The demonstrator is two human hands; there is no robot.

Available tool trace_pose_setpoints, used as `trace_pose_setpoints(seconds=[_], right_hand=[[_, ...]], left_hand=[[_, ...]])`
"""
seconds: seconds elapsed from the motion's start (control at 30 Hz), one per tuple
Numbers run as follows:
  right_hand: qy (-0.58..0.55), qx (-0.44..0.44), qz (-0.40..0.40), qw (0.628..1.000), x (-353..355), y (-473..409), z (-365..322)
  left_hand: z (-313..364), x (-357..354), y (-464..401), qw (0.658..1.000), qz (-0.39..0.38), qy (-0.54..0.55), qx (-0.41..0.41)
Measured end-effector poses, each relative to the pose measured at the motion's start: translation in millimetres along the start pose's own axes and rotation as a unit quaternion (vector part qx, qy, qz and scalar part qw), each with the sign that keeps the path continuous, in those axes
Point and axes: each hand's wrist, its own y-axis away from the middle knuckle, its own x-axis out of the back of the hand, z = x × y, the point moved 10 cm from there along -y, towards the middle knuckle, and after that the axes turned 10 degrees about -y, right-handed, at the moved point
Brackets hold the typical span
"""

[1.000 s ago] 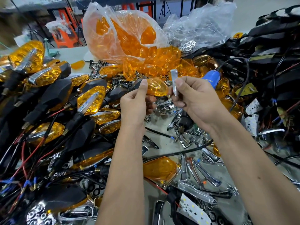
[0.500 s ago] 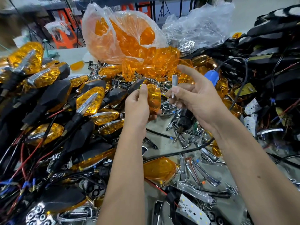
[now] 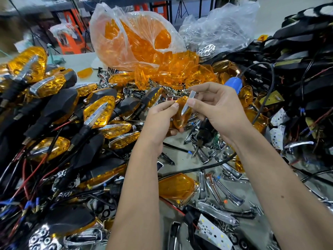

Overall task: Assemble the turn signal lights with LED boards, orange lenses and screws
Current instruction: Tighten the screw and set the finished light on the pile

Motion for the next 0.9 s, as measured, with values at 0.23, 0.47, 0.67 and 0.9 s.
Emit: trace_pose_setpoints(seconds=[0.23, 0.47, 0.67, 0.9], right_hand=[[-0.057, -0.045, -0.013, 0.997, 4.2, -0.6, 8.4], [-0.039, -0.040, -0.003, 0.998, 5.3, 0.6, 3.6], [0.037, -0.006, 0.004, 0.999, 4.5, 1.2, -4.8], [0.060, -0.005, 0.012, 0.998, 3.1, 1.5, -5.7]], left_hand=[[2.8, -0.1, -0.4, 1.000, -0.008, -0.002, -0.026], [5.9, 3.6, -1.8, 0.998, 0.012, -0.017, -0.063], [20.7, 2.6, 3.6, 0.987, -0.002, -0.068, -0.148], [26.7, 6.5, 4.8, 0.978, 0.006, -0.091, -0.185]])
